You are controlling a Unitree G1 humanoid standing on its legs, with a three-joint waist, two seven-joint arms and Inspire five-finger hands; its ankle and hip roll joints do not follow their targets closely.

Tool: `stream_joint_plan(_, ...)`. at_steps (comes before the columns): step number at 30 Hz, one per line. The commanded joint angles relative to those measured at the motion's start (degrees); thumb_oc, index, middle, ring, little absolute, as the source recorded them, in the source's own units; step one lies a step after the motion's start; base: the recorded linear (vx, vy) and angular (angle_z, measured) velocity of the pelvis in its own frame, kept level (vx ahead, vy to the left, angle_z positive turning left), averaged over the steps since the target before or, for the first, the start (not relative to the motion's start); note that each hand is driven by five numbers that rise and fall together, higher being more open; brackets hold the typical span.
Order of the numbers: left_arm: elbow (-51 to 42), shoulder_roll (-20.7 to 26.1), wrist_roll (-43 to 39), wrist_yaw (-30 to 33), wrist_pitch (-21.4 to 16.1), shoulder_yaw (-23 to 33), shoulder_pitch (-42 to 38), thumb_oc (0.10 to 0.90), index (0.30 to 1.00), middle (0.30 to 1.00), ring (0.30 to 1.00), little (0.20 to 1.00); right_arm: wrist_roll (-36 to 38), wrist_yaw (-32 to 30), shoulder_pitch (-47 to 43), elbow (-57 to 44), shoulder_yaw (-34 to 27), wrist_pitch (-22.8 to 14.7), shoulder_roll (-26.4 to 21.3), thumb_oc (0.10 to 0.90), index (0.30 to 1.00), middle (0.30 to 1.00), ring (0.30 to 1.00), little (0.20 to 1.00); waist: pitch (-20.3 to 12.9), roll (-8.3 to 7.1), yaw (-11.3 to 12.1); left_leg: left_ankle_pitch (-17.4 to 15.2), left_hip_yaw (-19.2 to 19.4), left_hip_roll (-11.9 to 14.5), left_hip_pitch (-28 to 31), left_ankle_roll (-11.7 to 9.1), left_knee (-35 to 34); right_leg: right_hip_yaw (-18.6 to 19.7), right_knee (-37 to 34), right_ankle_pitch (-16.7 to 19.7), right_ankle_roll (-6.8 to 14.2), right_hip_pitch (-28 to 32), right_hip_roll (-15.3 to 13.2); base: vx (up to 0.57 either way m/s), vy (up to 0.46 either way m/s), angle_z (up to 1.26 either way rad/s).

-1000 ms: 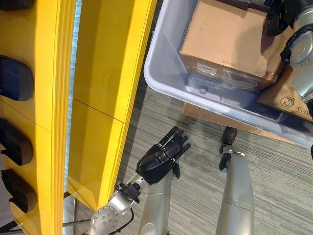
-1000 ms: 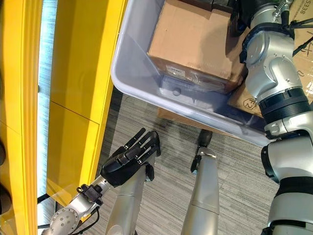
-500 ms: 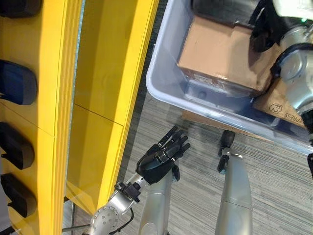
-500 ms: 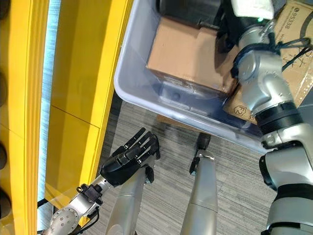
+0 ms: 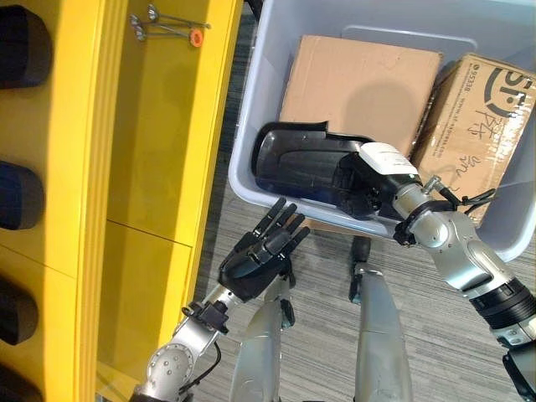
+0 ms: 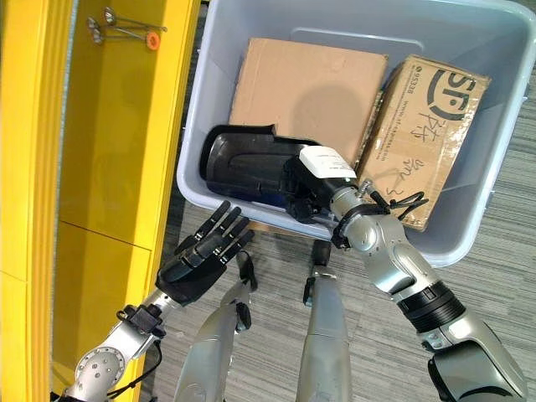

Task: Move parts from the plastic box to the shelf.

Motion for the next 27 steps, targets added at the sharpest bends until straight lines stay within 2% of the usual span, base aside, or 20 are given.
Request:
stream_joint_plan(1,-7.5,0.1,-0.4,-3.2,-0.4,0.1,2.5,0.900,1.000,1.000,1.000,1.000,3.2,0.2,-6.5,-9.8,-1.9,-7.1,2.3,0.400,0.300,0.300,0.300,0.300,1.0,-1.27,0.1,-6.2,-0.3,1.8,5.8,0.7,5.3,7.6,-13.0,4.2,6.2,7.5,1.2,0.00,0.000,0.00)
stream_joint_plan(4,-7.3,0.5,-0.1,-2.2,-0.7,0.2,2.0,0.900,1.000,1.000,1.000,1.000,4.0,0.0,-5.0,-10.7,-2.8,-7.2,1.6,0.400,0.300,0.300,0.300,0.300,1.0,-2.68,-0.1,-7.1,-0.5,2.1,7.9,0.9,4.9,7.4,-14.2,4.6,6.7,10.4,1.2,-0.01,-0.052,0.01)
stream_joint_plan(7,-7.2,0.6,0.0,-1.6,-1.1,0.2,1.5,0.900,1.000,1.000,1.000,1.000,4.9,-0.2,-4.9,-10.2,-3.1,-7.5,0.9,0.400,0.300,0.300,0.300,0.300,1.0,-3.36,-0.1,-7.5,-0.6,2.3,9.0,1.0,4.8,7.3,-14.8,4.6,6.8,11.9,1.4,-0.02,-0.038,0.00)
stream_joint_plan(12,-6.2,0.7,1.5,-1.6,-1.7,0.3,1.0,0.900,1.000,1.000,1.000,1.000,10.4,1.9,-3.8,-9.5,-4.9,-7.7,0.3,0.400,0.300,0.300,0.300,0.300,1.0,-4.34,-0.5,-7.7,-0.7,2.6,12.5,0.9,3.9,7.3,-15.7,4.6,7.0,15.7,1.6,0.00,-0.007,0.00)
stream_joint_plan(14,-5.7,1.0,5.4,-2.5,-2.5,0.8,0.9,0.900,1.000,1.000,1.000,1.000,14.8,4.6,-1.8,-9.4,-6.8,-7.2,-0.7,0.400,0.300,0.300,0.300,0.300,1.0,-4.84,-1.0,-7.5,-0.4,3.1,16.2,0.8,2.5,7.3,-16.9,4.6,7.2,19.4,1.6,0.03,0.041,-0.02)
stream_joint_plan(19,-5.9,2.9,12.5,-4.4,-4.7,2.2,0.3,0.900,1.000,1.000,1.000,1.000,20.0,6.2,2.4,-8.1,-11.1,-8.4,-2.8,0.400,0.300,0.300,0.300,0.300,0.8,-5.48,-1.7,-7.5,0.1,3.9,22.2,0.6,0.7,7.2,-18.6,4.6,7.5,25.7,1.3,0.06,0.046,0.02)
stream_joint_plan(23,-5.8,4.1,13.6,-4.8,-3.9,3.6,0.3,0.900,1.000,1.000,1.000,1.000,20.9,5.4,6.6,-6.4,-15.0,-8.6,-3.8,0.400,0.300,0.300,0.300,0.300,-2.1,-6.23,-2.1,-7.7,0.4,4.3,25.1,0.5,-0.5,6.9,-20.5,4.7,7.8,29.3,1.3,0.11,0.021,0.01)
stream_joint_plan(24,-5.4,4.0,13.6,-4.2,-3.2,4.0,0.1,0.900,1.000,1.000,1.000,1.000,21.8,2.9,8.4,-4.4,-16.9,-8.1,-3.4,0.400,0.300,0.300,0.300,0.300,-3.6,-6.79,-2.3,-7.8,0.6,4.5,26.3,0.6,-0.7,6.9,-21.3,4.9,7.7,31.0,1.4,0.16,-0.004,-0.03)
stream_joint_plan(27,-4.9,3.6,13.2,-3.5,-3.1,3.8,0.2,0.900,1.000,1.000,1.000,1.000,22.0,-0.1,9.1,-2.3,-18.5,-7.5,-2.4,0.400,0.300,0.300,0.300,0.300,-4.5,-7.03,-2.6,-8.1,0.8,4.6,27.4,0.6,-0.8,7.1,-21.8,4.7,7.6,32.4,1.6,0.10,0.012,-0.05)
